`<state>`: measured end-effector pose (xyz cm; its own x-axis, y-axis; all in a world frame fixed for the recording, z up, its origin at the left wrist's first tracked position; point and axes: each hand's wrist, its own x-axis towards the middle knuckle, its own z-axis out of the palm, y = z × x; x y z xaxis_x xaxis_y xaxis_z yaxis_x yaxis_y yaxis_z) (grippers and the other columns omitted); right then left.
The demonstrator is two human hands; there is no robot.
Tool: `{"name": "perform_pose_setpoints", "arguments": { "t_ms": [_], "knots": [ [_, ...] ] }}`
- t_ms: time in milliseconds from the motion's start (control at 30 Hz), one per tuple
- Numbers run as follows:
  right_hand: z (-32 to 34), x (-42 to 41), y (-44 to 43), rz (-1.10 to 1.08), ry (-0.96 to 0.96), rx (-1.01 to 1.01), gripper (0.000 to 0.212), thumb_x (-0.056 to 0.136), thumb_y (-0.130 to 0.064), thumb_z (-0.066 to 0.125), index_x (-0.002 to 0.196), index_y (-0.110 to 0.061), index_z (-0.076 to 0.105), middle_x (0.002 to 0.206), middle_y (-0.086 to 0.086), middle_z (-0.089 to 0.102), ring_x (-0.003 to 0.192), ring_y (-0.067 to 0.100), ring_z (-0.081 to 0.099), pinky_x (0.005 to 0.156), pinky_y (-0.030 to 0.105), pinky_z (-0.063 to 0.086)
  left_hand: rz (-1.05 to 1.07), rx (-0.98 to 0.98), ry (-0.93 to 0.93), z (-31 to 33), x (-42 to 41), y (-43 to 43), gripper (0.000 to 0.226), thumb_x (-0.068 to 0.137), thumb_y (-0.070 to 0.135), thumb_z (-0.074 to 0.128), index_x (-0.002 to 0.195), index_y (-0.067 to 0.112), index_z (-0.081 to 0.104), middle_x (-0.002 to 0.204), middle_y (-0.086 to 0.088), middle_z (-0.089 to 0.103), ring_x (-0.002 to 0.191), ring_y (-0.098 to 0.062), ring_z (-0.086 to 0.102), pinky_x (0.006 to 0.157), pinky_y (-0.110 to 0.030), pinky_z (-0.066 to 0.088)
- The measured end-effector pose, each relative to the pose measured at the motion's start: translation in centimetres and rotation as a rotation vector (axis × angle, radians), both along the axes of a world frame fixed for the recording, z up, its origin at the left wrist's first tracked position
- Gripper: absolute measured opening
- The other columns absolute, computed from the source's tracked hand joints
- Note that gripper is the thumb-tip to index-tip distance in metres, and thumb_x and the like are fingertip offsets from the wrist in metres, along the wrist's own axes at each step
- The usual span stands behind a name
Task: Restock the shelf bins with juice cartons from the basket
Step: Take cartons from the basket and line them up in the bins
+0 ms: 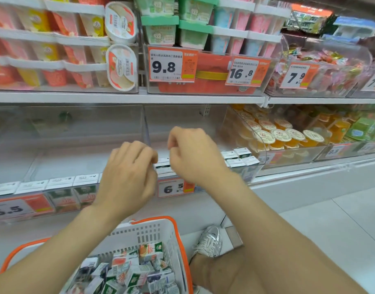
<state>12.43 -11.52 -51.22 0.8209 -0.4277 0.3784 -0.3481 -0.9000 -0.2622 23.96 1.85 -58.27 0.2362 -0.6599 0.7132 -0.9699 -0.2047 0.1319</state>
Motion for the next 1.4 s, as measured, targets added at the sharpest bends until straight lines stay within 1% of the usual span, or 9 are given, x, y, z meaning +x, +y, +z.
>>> {"name": "perform_pose_setpoints", "arguments": {
  "t_ms": [200, 333, 433, 567, 667, 867, 1033, 1233, 1400],
  "knots": [
    [-2.9, 5.0, 7.9, 0.361, 0.242, -0.037, 0.015, 0.088, -0.018, 0.052, 0.096, -0.016, 0.065, 0.091, 0.011, 0.066, 0.085, 0.037, 0.062, 0.068, 0.041, 0.051, 0.123, 0.014, 0.139, 0.6, 4.8, 7.9, 0.012, 0.083, 0.01, 0.054, 0.092, 0.015, 0.058, 0.09, 0.002, 0.055, 0.075, -0.027, 0.055, 0.063, -0.043, 0.044],
    [-4.3, 7.4, 11.0, 0.55, 0.445, 0.039, 0.012, 0.084, -0.014, 0.051, 0.075, -0.015, 0.059, 0.07, 0.008, 0.057, 0.07, 0.031, 0.051, 0.063, 0.042, 0.05, 0.18, 0.166, 0.163, -1.0, 5.4, 13.7, 0.007, 0.084, 0.026, 0.054, 0.09, 0.023, 0.058, 0.071, 0.009, 0.058, 0.062, -0.025, 0.058, 0.051, -0.035, 0.045],
    [-6.5, 8.3, 13.0, 0.573, 0.683, 0.099, 0.021, 0.087, -0.009, 0.049, 0.066, -0.01, 0.053, 0.063, 0.01, 0.052, 0.062, 0.029, 0.049, 0.055, 0.04, 0.045, 0.269, 0.541, 0.288, -3.6, 5.4, 15.5, 0.011, 0.092, 0.039, 0.049, 0.092, 0.031, 0.056, 0.073, 0.008, 0.064, 0.069, -0.023, 0.063, 0.055, -0.034, 0.05],
    [-11.2, 8.8, 14.4, 0.56, 0.942, 0.111, 0.033, 0.092, -0.005, 0.049, 0.063, -0.013, 0.037, 0.06, 0.007, 0.034, 0.065, 0.026, 0.031, 0.056, 0.037, 0.028, 0.318, 1.102, 0.49, -9.6, 6.7, 16.4, 0.021, 0.096, 0.027, 0.049, 0.103, 0.021, 0.067, 0.101, -0.004, 0.068, 0.091, -0.03, 0.067, 0.072, -0.037, 0.054],
    [-14.3, 9.0, 14.7, 0.525, 1.027, 0.103, 0.036, 0.096, -0.007, 0.05, 0.064, -0.014, 0.035, 0.064, 0.006, 0.031, 0.061, 0.026, 0.032, 0.058, 0.036, 0.03, 0.333, 1.305, 0.644, -13.9, 7.5, 17.9, 0.02, 0.099, 0.008, 0.045, 0.103, 0.009, 0.064, 0.094, -0.005, 0.064, 0.073, -0.023, 0.057, 0.065, -0.038, 0.049],
    [-20.7, 9.3, 14.6, 0.414, 1.082, 0.11, 0.035, 0.095, 0.003, 0.046, 0.066, -0.014, 0.037, 0.069, 0.006, 0.04, 0.058, 0.023, 0.037, 0.057, 0.034, 0.036, 0.521, 1.304, 0.771, -21.1, 7.9, 21.8, 0.017, 0.097, -0.001, 0.05, 0.105, 0.012, 0.058, 0.085, -0.001, 0.056, 0.074, -0.019, 0.058, 0.07, -0.033, 0.05],
    [-26.2, 8.9, 13.8, 0.306, 1.083, 0.179, 0.029, 0.093, 0.009, 0.046, 0.075, -0.014, 0.044, 0.083, 0.004, 0.05, 0.066, 0.021, 0.051, 0.056, 0.032, 0.04, 0.604, 1.262, 0.937, -26.1, 6.6, 22.6, 0.042, 0.098, -0.003, 0.051, 0.138, 0.012, 0.052, 0.126, -0.009, 0.062, 0.111, -0.027, 0.065, 0.091, -0.037, 0.056],
    [-33.1, 8.0, 15.7, 0.361, 1.021, 0.265, 0.025, 0.097, 0.003, 0.049, 0.114, -0.01, 0.062, 0.11, 0.014, 0.062, 0.095, 0.036, 0.065, 0.084, 0.046, 0.058, 0.75, 1.269, 0.935, -27.8, 6.0, 22.6, 0.065, 0.104, 0.003, 0.043, 0.162, 0.003, 0.013, 0.15, -0.018, 0.05, 0.132, -0.033, 0.056, 0.098, -0.041, 0.051],
    [-36.0, 9.1, 20.3, 0.492, 0.974, 0.297, 0.021, 0.104, -0.022, 0.058, 0.122, -0.009, 0.056, 0.109, 0.014, 0.065, 0.09, 0.035, 0.066, 0.077, 0.048, 0.06, 0.824, 1.224, 0.985, -28.2, 6.7, 22.8, 0.05, 0.099, 0.002, 0.055, 0.146, 0.001, 0.04, 0.131, -0.014, 0.062, 0.119, -0.031, 0.064, 0.083, -0.033, 0.052]
  ]
}}
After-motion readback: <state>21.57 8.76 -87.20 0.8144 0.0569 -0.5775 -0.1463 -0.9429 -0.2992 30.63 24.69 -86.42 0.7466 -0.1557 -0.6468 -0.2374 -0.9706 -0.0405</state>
